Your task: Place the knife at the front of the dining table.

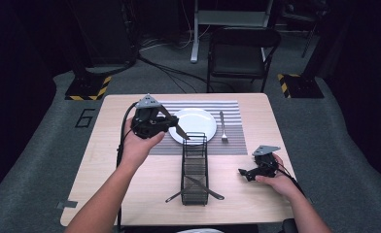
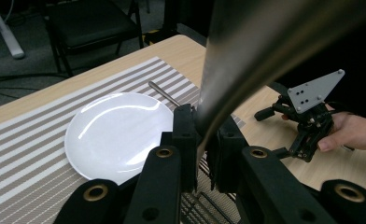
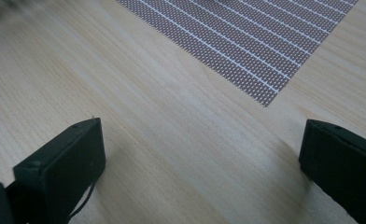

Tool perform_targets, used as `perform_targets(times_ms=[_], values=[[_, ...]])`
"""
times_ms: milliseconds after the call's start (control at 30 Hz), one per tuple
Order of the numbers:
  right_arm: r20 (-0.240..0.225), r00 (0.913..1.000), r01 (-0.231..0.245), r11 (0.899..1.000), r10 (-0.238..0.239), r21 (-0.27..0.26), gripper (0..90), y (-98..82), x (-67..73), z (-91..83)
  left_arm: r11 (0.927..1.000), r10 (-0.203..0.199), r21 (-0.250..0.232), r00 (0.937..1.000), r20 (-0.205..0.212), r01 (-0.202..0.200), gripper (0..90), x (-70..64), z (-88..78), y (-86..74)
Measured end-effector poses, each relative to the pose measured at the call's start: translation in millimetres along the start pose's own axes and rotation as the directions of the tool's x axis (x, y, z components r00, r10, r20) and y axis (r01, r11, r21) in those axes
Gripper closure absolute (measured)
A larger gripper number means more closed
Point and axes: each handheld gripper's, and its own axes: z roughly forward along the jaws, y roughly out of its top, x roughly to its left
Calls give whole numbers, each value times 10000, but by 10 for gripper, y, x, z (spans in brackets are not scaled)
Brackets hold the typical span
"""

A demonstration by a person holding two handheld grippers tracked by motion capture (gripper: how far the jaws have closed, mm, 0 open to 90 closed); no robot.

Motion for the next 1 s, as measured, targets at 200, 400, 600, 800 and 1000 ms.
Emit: perform_targets(times_ms=[200, 400, 600, 800, 1000], values=[[1, 10000, -39, 10000, 39, 9, 0, 1, 3, -1, 9998, -46, -187, 9999, -166, 42, 826, 28, -125, 44], [15, 10000, 15, 10000, -15, -2, 0, 0, -1, 0, 9997, -12, -230, 9993, -362, 4, 826, 86, -188, 52], [1, 10000, 13, 10000, -13, -10, 0, 0, -1, 1, 9997, -104, -248, 9981, -610, 89, 826, 166, -216, 37], [3, 10000, 43, 10000, -43, -16, 0, 0, -3, 1, 9995, -247, -228, 9953, -937, 227, 826, 266, -212, -20], [0, 10000, 36, 10000, -36, -10, 0, 0, -3, 0, 9994, -339, -143, 9937, -1072, 326, 826, 335, -164, -89]])
